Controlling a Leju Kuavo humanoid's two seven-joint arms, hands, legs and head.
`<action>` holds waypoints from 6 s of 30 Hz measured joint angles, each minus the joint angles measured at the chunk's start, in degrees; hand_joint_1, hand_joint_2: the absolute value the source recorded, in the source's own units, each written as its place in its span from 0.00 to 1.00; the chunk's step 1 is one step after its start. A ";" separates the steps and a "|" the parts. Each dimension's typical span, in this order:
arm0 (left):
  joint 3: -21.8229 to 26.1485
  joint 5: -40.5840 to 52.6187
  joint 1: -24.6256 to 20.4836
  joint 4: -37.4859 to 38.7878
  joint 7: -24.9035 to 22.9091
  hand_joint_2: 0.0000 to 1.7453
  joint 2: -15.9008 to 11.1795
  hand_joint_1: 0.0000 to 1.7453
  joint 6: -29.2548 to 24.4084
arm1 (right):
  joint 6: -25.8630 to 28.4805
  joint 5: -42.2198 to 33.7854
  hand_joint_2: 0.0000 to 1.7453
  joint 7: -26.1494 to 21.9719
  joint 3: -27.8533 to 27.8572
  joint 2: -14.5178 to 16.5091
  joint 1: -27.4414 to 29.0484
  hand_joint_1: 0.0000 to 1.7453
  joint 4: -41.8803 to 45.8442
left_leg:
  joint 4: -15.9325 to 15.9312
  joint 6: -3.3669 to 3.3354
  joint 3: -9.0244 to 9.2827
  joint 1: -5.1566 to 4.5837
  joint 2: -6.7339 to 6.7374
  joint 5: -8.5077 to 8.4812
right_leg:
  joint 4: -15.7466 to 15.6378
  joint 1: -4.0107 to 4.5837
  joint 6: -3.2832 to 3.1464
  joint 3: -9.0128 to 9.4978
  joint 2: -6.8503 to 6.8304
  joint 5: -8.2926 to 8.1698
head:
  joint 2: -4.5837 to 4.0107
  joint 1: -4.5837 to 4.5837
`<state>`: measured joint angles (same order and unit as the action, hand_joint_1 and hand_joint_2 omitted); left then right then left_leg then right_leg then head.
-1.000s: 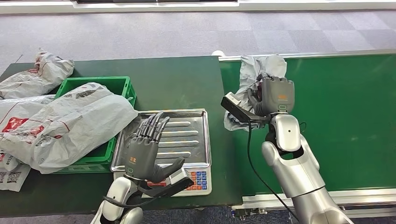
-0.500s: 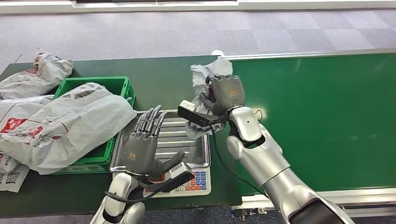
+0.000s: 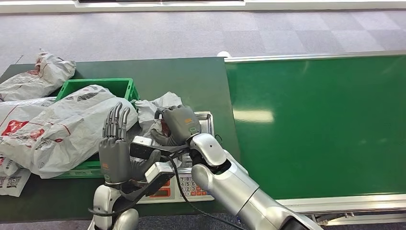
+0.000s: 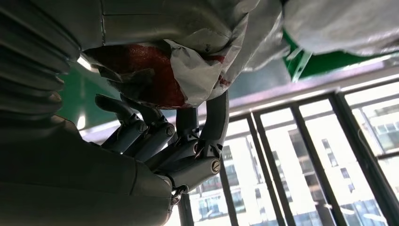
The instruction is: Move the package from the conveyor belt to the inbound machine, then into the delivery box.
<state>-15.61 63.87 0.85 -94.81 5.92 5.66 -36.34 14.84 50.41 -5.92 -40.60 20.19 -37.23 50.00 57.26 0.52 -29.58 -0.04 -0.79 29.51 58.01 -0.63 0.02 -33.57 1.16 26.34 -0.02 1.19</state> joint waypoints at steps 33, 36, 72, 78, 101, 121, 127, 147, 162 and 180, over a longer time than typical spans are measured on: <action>2.31 1.24 4.06 -6.17 1.31 0.00 1.02 0.00 -3.49 | -1.13 -1.96 1.00 3.57 3.15 -5.62 6.37 0.00 6.50 | 0.01 0.00 0.03 -0.01 -0.02 0.00 | -0.01 0.00 0.00 0.01 -0.05 -0.01 | 0.00 0.00; 2.71 1.00 4.24 -6.27 2.07 0.00 1.33 0.00 -3.51 | -0.19 -1.58 1.00 2.26 4.69 -6.30 5.82 0.00 8.83 | 0.01 0.00 0.03 -0.01 -0.02 0.00 | -0.01 0.00 0.00 0.01 -0.05 -0.01 | 0.00 -0.01; -5.49 -10.71 -37.93 30.57 8.81 1.00 -11.78 0.00 33.99 | 3.32 3.33 1.00 -2.33 19.71 -33.90 30.59 0.00 44.68 | 0.09 0.01 0.05 -0.04 -0.14 -0.07 | -0.05 -0.01 0.01 0.03 -0.15 -0.12 | 0.00 0.00; -10.28 -13.02 -44.24 37.47 8.24 1.00 -14.77 0.00 38.08 | 4.48 3.20 1.00 -1.61 22.91 -37.43 39.42 0.00 49.70 | 0.10 0.01 -0.03 -0.06 -0.31 -0.07 | -0.05 -0.01 0.01 -0.01 -0.29 -0.09 | 0.00 0.01; -26.23 -27.71 -49.90 54.47 14.00 1.00 -20.60 0.00 58.36 | 11.96 4.87 1.00 3.98 28.27 -40.93 60.03 0.00 62.44 | 0.02 0.00 0.09 -0.05 -0.04 0.01 | -0.05 -0.03 0.01 0.23 -0.10 -0.08 | 0.00 0.01; -33.46 -29.40 -46.80 48.77 14.30 1.00 -25.31 1.00 53.70 | 14.39 3.06 1.00 3.73 28.27 -42.00 60.24 0.00 62.91 | -0.07 0.04 0.61 -0.04 -0.09 0.26 | -0.06 -0.02 -0.06 1.09 -0.16 0.23 | 0.00 0.01; -34.00 -29.57 -46.40 46.31 13.68 1.00 -26.48 1.00 53.79 | 15.10 3.19 1.00 3.22 28.27 -42.00 60.26 0.00 62.91 | -0.11 0.05 0.62 -0.03 -0.07 0.26 | -0.05 -0.01 -0.07 1.04 -0.15 0.24 | 0.00 0.01; -34.20 -31.45 -45.92 44.14 13.03 1.00 -27.33 1.00 52.16 | 15.72 3.38 1.00 2.85 28.27 -42.00 60.31 0.00 62.91 | -0.14 0.08 0.63 -0.04 -0.07 0.27 | -0.05 -0.01 -0.12 0.97 -0.15 0.27 | 0.00 0.01; -33.65 -27.64 -50.80 39.57 9.00 1.00 -25.66 1.00 48.05 | 15.73 6.54 1.00 4.78 28.21 -41.60 61.59 0.00 64.53 | -0.06 0.12 0.64 -0.05 -0.07 0.16 | -0.05 -0.01 -0.10 0.54 -0.14 0.16 | 0.00 0.01; -22.70 -9.35 -56.46 17.59 -0.06 1.00 -28.57 1.00 39.24 | 14.12 7.88 1.00 2.85 28.06 -37.59 59.95 0.00 64.37 | -0.06 0.09 0.33 -0.03 -0.10 0.13 | -0.03 -0.01 -0.10 0.30 -0.15 0.15 | 0.00 0.01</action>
<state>-38.30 54.52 -55.60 -77.22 5.86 -22.91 2.90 28.97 58.28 -3.07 -12.55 -17.40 22.72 114.38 57.19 0.60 -29.25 -0.06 -0.90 29.64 57.98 -0.64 -0.08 -33.27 1.01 26.49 -0.02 1.20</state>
